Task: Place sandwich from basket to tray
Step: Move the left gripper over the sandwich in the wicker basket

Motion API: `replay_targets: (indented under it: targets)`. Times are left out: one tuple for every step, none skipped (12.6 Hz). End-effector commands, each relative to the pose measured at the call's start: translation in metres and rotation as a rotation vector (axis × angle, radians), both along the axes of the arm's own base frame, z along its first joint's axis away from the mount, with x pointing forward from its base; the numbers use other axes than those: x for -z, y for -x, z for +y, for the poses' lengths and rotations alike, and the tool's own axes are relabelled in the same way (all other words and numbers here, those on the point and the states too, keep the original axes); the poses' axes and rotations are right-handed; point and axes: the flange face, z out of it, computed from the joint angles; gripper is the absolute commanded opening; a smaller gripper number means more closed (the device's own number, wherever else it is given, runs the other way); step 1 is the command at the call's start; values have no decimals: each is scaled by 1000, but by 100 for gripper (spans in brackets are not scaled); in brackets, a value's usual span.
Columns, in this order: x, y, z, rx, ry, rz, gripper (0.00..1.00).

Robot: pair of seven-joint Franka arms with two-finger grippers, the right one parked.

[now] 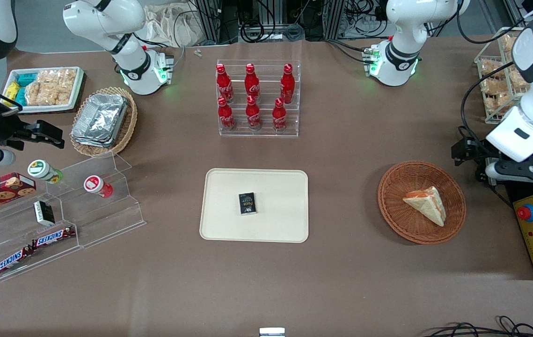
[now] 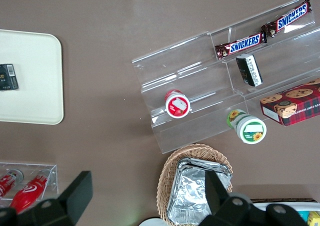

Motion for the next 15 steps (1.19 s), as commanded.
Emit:
replay_targets:
  targets:
    - [-5, -10, 6, -26, 36, 21, 100]
    - [-3, -13, 7, -8, 37, 23, 100]
    - [-9, -22, 9, -21, 45, 6, 100]
    - [-15, -32, 9, -24, 50, -9, 100]
    - [-15, -36, 11, -25, 49, 10, 100]
    - [-16, -37, 15, -31, 44, 8, 100]
    - [-12, -38, 22, -57, 48, 18, 100]
    - [-6, -39, 27, -121, 52, 24, 100]
    - [0, -42, 28, -183, 53, 24, 100]
    - [4, -44, 27, -229, 58, 20, 100]
    - [11, -45, 27, -262, 61, 19, 100]
    - [18, -45, 27, -296, 64, 17, 100]
    - [35, -45, 26, -338, 71, 35, 100]
    - [65, -49, 27, -376, 81, 26, 100]
    - [105, -48, 28, -423, 92, -6, 100]
